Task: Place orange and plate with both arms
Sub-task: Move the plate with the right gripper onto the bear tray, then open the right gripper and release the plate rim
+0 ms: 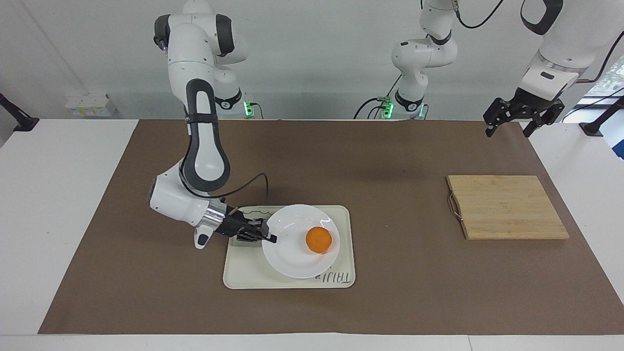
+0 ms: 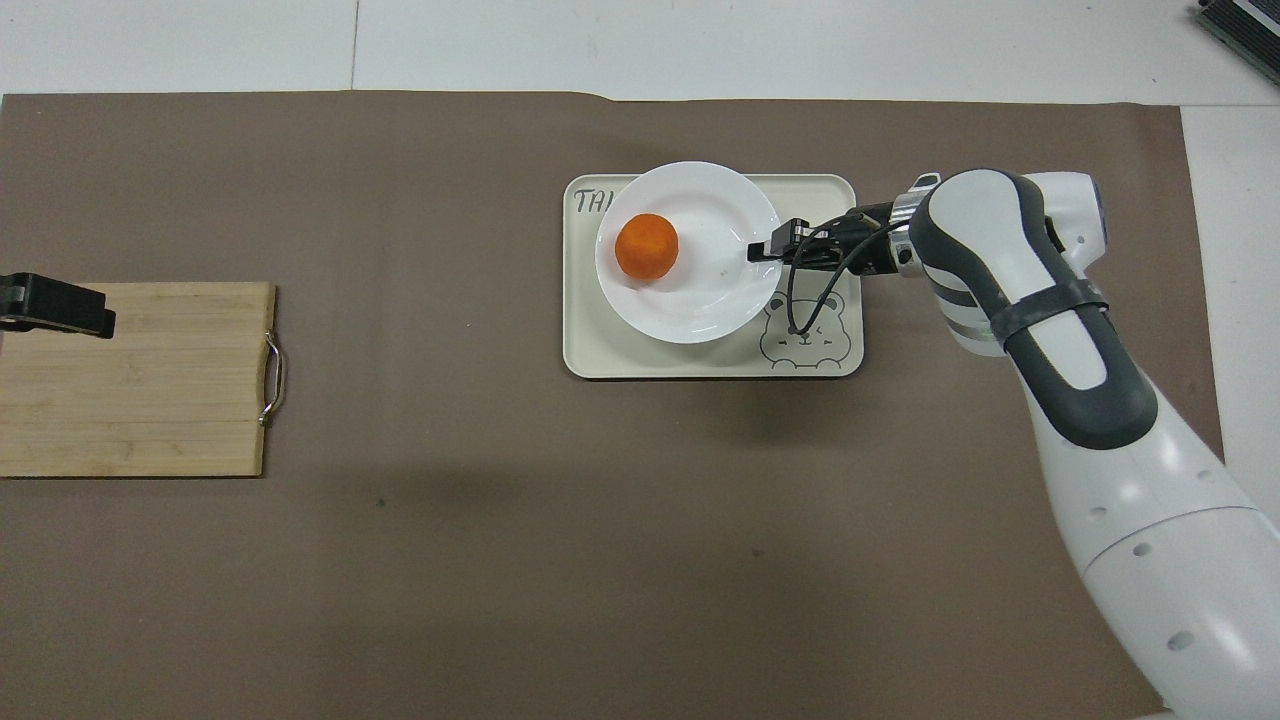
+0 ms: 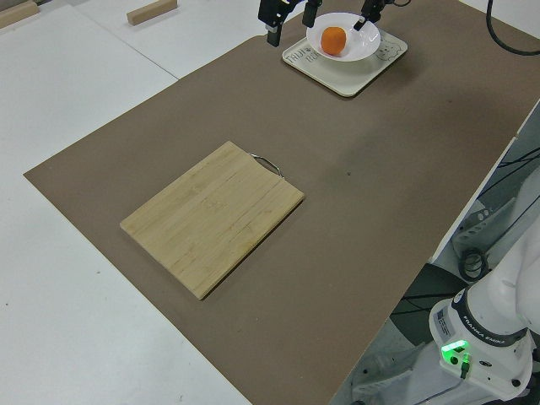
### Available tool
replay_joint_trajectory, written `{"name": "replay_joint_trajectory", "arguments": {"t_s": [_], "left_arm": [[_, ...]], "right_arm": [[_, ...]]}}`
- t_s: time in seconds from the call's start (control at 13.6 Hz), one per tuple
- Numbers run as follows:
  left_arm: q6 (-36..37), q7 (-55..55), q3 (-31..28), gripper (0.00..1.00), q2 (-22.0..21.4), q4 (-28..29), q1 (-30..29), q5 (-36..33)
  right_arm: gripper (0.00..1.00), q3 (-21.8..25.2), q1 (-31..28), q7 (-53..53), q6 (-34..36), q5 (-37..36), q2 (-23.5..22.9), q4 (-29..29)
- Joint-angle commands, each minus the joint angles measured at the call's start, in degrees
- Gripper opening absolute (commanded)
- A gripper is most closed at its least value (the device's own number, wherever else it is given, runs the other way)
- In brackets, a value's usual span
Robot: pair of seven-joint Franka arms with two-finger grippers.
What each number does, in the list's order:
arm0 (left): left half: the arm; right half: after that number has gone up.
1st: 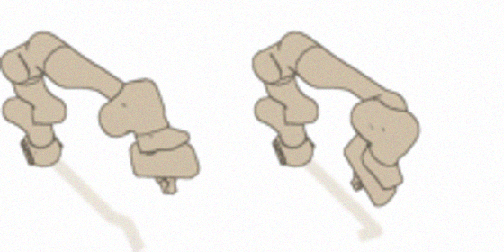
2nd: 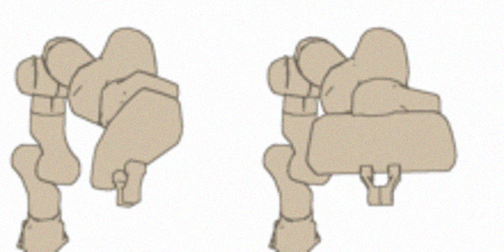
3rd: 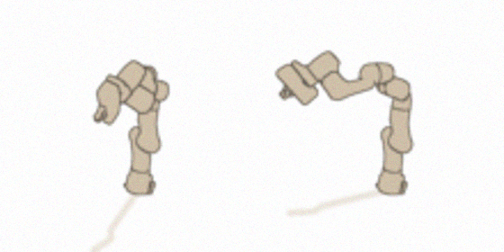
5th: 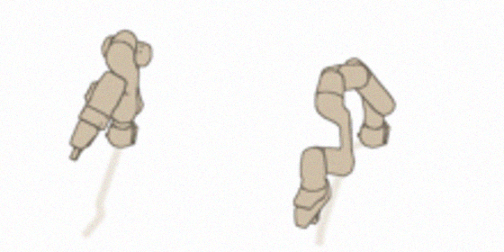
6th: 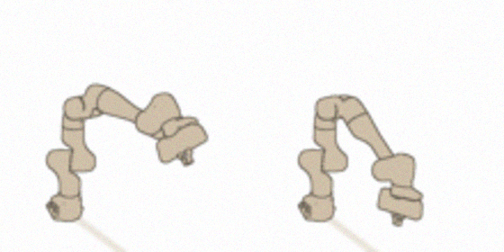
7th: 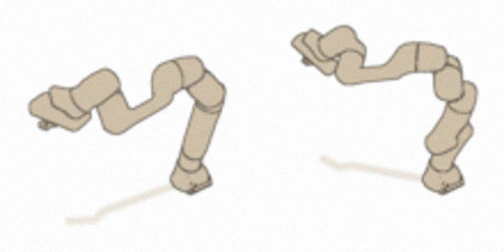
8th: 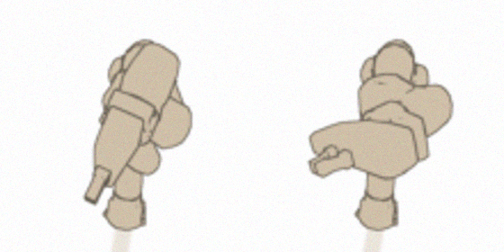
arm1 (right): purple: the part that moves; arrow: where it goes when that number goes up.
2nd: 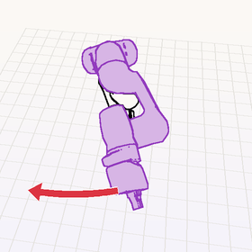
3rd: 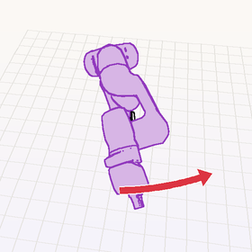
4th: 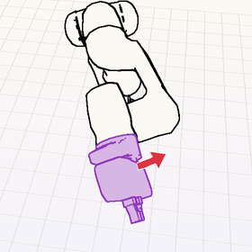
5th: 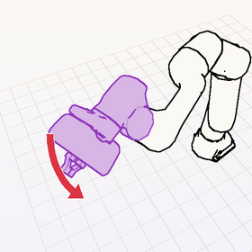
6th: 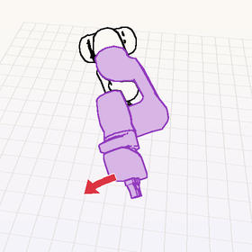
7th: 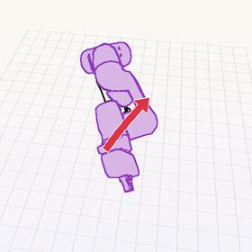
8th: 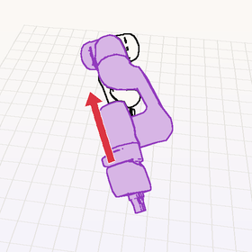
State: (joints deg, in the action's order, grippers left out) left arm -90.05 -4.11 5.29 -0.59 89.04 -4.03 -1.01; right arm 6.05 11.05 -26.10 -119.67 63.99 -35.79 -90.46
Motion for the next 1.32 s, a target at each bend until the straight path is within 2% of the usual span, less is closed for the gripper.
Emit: {"name": "replay_joint_trajectory", "arguments": {"t_s": [0.0, 0.66, 0.73, 0.81, 0.88, 0.95, 1.25], "left_arm": [[1.0, 0.5, 0.2, 1.00, -0.1, -0.9, -0.3, -0.1], [0.7, 0.9, 0.3, 1.00, 0.0, -1.0, 0.5, 0.0], [0.6, 0.7, 0.2, 1.00, -0.2, -1.1, 0.9, 0.0], [0.8, 0.8, 0.0, 1.00, 0.0, -1.2, 1.5, 0.6], [1.3, 0.9, -0.6, 1.00, 0.0, -1.3, 3.5, 1.1], [1.2, 0.5, -2.5, 1.00, 0.0, -1.3, 4.6, 1.2], [1.6, -0.1, -5.5, 1.00, 0.0, -1.4, 8.4, 1.2]], "right_arm": [[0.00, -0.4, -0.6, 0.6, 0.1, -1.7, -0.1, 0.3], [0.00, -0.2, -0.2, 0.5, -1.4, -4.0, 0.1, -2.9], [0.16, -0.2, -0.2, 0.6, -1.9, -4.0, 0.2, -3.2], [0.39, -0.2, -0.2, 0.8, -1.9, -4.1, 0.2, -3.3], [0.95, -0.1, -0.2, 0.9, -1.9, -4.6, 0.3, -3.3], [1.00, -0.1, -0.4, 0.8, -1.6, -5.5, 0.3, -3.3], [1.00, 0.5, -0.6, 3.0, -1.4, -8.4, 2.5, -2.9]]}}
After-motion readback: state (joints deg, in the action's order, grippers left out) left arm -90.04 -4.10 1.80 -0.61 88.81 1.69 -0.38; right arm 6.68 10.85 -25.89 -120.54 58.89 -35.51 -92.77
